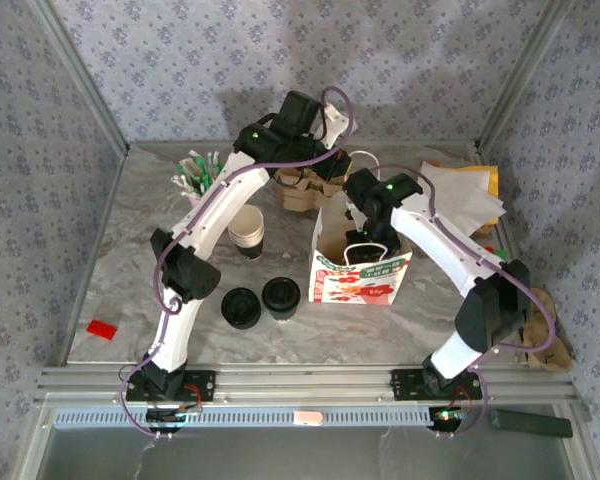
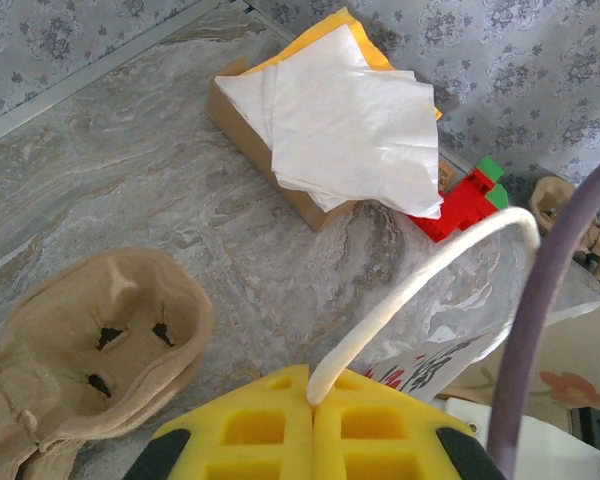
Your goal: Pack the takeout coffee
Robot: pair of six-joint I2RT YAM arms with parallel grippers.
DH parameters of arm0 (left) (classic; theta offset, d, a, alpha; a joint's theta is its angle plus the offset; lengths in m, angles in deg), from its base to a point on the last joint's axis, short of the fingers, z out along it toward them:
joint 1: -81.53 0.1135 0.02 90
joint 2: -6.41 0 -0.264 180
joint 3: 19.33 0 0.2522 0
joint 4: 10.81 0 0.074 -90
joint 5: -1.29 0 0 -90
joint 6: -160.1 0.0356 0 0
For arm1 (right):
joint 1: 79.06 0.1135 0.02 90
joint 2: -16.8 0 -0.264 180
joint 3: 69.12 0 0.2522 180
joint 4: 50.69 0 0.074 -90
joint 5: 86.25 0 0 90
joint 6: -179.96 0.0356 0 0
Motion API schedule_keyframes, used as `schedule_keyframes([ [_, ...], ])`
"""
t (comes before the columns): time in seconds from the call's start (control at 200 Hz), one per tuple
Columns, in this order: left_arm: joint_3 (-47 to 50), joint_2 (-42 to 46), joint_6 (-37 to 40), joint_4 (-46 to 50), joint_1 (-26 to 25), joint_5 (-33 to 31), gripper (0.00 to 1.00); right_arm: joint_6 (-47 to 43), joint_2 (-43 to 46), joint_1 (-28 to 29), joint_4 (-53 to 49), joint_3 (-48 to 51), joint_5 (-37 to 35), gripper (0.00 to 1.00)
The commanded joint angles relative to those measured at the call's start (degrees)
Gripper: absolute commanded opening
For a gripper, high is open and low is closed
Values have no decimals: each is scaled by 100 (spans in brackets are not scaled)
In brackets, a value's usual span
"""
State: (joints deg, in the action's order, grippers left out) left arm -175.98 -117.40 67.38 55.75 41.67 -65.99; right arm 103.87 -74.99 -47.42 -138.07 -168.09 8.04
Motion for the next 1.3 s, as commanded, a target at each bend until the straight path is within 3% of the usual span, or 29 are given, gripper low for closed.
schedule_keyframes([
  [0.0, -97, 385, -62, -62, 26, -22, 0, 107, -162, -25, -308, 48, -4, 33],
  [0.7, 748, 946, -61, -347, 15, -119, 0, 533, -620, -228, 116, 522, -321, 34],
  [0.909, 824, 1017, -70, -386, 14, -144, 0, 564, -595, -237, 190, 609, -466, 39],
  [1.039, 807, 1017, -83, -412, 0, -145, 0, 586, -446, -237, 181, 572, -501, 45],
  [1.294, 684, 931, -53, -361, -131, -237, 0, 614, -214, -247, 119, 395, -403, 70],
])
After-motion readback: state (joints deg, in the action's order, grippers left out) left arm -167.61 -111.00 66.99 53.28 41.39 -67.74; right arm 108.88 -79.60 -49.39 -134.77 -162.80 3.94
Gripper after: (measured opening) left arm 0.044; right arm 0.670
